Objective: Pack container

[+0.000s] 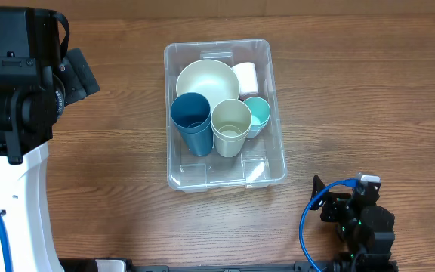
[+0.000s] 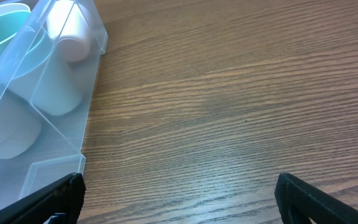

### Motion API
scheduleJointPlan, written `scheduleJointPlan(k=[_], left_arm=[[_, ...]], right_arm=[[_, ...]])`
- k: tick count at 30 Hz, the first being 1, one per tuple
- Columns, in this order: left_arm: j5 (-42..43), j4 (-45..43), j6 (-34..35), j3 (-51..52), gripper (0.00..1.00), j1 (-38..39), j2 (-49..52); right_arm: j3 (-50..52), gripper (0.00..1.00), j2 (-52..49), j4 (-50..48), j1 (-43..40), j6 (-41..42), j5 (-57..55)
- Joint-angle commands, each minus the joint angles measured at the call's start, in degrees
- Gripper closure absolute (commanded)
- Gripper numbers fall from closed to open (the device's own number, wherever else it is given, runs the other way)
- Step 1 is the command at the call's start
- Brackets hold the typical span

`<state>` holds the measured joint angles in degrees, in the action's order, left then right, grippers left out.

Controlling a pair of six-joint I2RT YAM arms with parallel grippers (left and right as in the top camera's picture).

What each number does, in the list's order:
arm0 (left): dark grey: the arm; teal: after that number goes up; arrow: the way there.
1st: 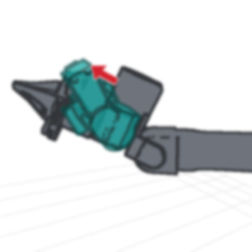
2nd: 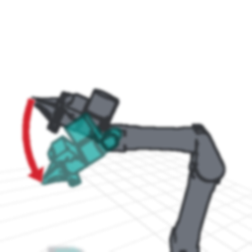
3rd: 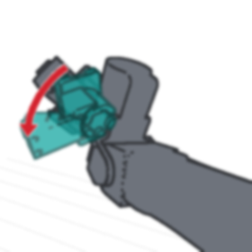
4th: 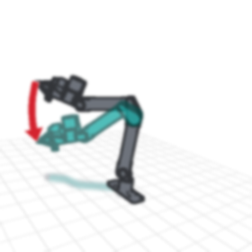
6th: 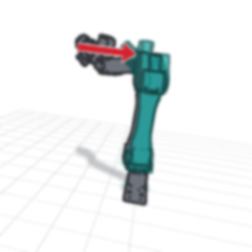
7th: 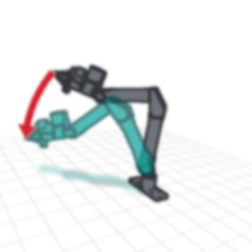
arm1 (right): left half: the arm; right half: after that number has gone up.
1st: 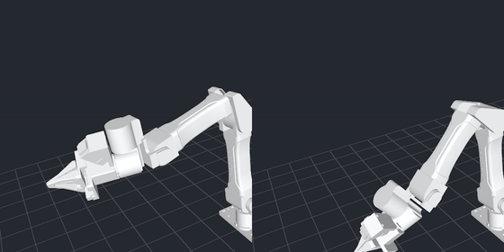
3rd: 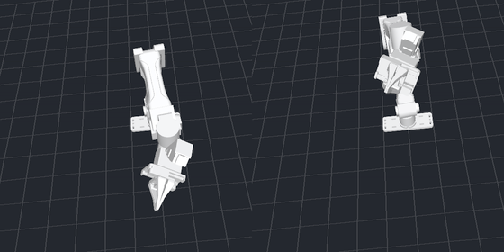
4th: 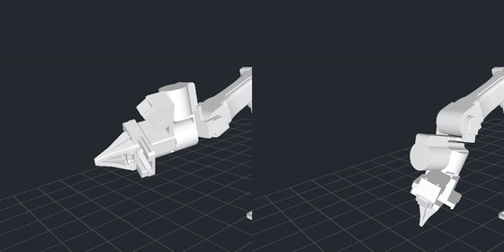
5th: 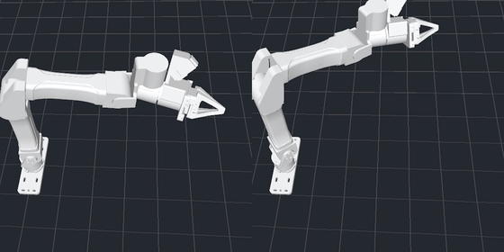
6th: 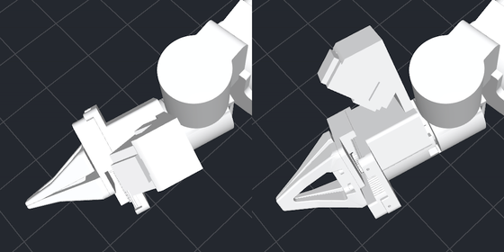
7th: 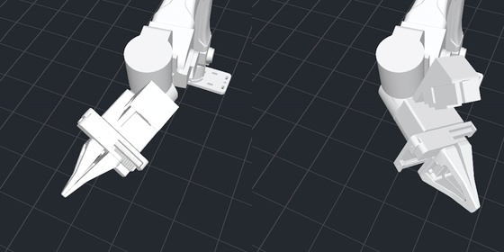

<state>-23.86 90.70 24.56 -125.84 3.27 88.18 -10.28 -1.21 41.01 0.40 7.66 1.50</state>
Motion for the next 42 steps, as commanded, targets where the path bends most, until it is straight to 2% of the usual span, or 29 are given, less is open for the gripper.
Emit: scheduleJointPlan(k=[1, 18, 22, 23, 25, 26, 30, 32, 35, 38, 42], left_arm=[[-0.9, -0.1, 1.2, -0.6, 0.00, -0.2, -0.4], [-0.5, -0.1, 1.2, -0.6, 0.00, -0.2, -0.6], [-0.9, -0.3, 1.2, 2.1, 0.00, -0.3, -4.6], [-2.1, -3.3, 1.2, 6.3, 0.00, -0.3, -7.8], [1.3, -12.5, 0.6, 17.2, 0.00, -0.4, -14.8], [4.7, -21.6, -2.0, 26.7, 0.00, -0.6, -20.2], [19.1, -45.3, -16.6, 54.4, 0.00, -1.1, -35.8], [21.0, -52.4, -18.3, 68.6, 0.00, -1.1, -44.5], [20.9, -54.9, -18.0, 83.5, 0.00, -1.1, -55.2], [20.7, -55.6, -14.1, 95.8, 0.00, -1.1, -65.6], [21.3, -55.8, -12.1, 107.2, 0.00, -1.1, -76.4]], right_arm=[[1.1, 0.00, 0.6, -0.5, -0.2, -0.2, 0.3], [1.1, 0.00, 0.6, -0.5, -0.2, -0.2, 0.3], [1.1, 0.00, 0.6, -0.5, -0.2, -0.2, 0.3], [1.1, 0.00, 0.6, -0.5, -0.2, -0.2, 0.3], [1.1, 0.00, 0.6, -0.5, -0.2, -0.2, 0.3], [1.1, 0.00, 0.6, -0.5, -0.2, -0.2, 0.3], [1.1, 0.00, 0.6, -0.5, -0.2, -0.2, 0.3], [1.1, 0.00, 0.6, -0.5, -0.2, -0.2, 0.3], [1.1, 0.00, 0.6, -0.5, -0.2, -0.2, 0.3], [1.1, 0.00, 0.6, -0.5, -0.2, -0.2, 0.3], [1.1, 0.00, 0.6, -0.5, -0.2, -0.2, 0.3]])
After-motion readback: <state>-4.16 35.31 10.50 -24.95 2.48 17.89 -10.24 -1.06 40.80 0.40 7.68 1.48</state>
